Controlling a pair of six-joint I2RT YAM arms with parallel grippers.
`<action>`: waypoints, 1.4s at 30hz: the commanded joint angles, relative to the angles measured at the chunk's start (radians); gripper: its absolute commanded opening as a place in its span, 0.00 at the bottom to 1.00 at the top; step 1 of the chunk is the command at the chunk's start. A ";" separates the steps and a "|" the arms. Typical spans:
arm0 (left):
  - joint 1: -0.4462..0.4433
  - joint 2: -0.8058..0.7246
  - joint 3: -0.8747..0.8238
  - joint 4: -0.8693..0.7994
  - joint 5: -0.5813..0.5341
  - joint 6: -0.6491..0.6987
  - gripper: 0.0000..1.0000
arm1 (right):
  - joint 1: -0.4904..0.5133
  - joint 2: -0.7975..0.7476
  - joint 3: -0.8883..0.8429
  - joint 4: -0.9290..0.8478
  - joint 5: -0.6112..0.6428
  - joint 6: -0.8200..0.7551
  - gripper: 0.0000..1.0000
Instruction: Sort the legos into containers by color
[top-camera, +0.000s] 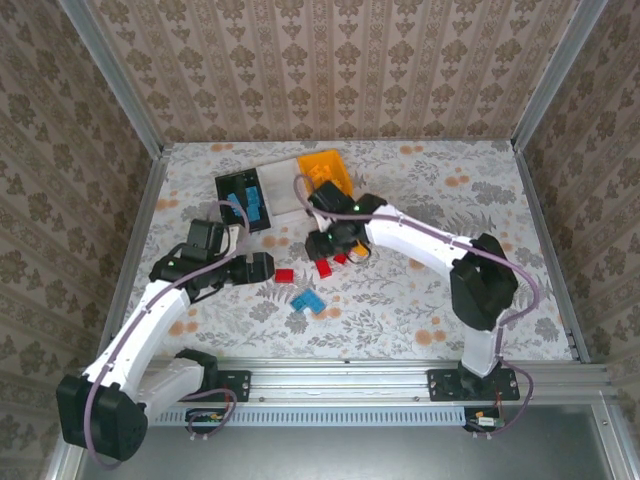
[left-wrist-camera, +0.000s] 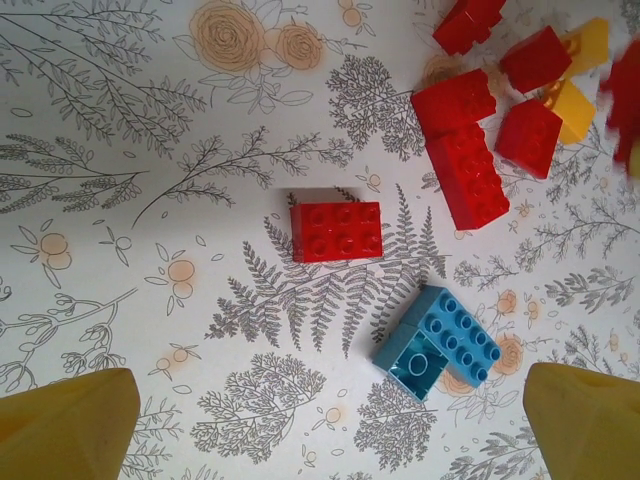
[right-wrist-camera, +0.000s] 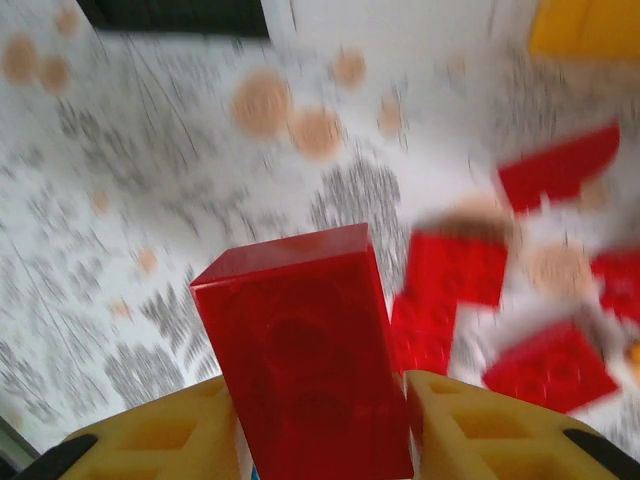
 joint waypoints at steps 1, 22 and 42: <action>0.019 -0.039 -0.012 -0.013 0.003 -0.012 1.00 | -0.034 0.156 0.204 -0.075 -0.063 -0.003 0.42; 0.050 0.027 0.009 -0.015 0.052 0.010 1.00 | -0.118 0.591 0.888 -0.185 -0.169 0.060 0.61; -0.252 0.461 0.177 0.048 -0.200 -0.064 0.94 | -0.258 -0.278 -0.472 0.234 -0.209 0.050 0.60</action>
